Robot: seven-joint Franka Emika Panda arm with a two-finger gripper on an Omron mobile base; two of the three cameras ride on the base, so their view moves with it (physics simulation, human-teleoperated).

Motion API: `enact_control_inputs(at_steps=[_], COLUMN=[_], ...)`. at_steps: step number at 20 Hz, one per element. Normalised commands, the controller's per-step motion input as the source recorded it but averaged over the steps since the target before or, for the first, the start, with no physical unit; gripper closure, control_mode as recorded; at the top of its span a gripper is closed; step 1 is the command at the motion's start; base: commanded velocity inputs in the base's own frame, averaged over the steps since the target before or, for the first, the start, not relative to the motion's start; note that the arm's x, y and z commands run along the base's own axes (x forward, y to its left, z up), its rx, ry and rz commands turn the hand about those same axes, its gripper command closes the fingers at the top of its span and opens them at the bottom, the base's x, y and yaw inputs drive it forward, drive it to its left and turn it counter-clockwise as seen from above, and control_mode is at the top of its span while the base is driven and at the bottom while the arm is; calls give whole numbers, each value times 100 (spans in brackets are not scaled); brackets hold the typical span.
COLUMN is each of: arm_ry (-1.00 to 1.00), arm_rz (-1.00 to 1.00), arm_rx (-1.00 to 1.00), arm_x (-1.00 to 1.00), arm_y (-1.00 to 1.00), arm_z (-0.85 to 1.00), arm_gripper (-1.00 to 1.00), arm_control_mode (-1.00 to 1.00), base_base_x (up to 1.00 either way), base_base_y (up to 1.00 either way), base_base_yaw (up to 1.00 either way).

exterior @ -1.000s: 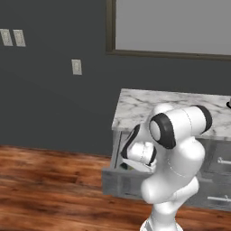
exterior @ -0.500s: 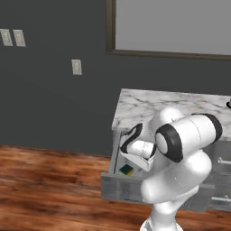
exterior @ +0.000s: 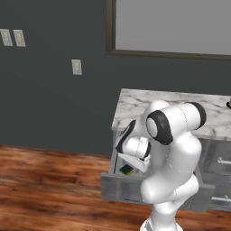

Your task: Restock the sink supplies by placing the sponge and soap dispenser on the counter and next to the sink. Make sure the soap dispenser is upright.

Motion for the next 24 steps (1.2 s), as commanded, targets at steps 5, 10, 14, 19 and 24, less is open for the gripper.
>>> enact_control_inputs(at_steps=[5,10,14,19,24], arm_ry=[0,0,0,0,0], arm_rz=[0,0,0,0,-1], arm_rx=[0,0,0,0,0], arm_x=[6,0,0,0,0], arm_y=[0,0,3,8,19], arm_z=[-21,-30,-35,-38,-25], arm_gripper=[-100,-100,-100,-100,-100], arm_control_mode=[-100,-100,-100,-100,-100], base_base_x=[0,0,0,0,0], base_base_y=[0,0,0,0,0], base_base_yaw=[0,0,0,0,0])
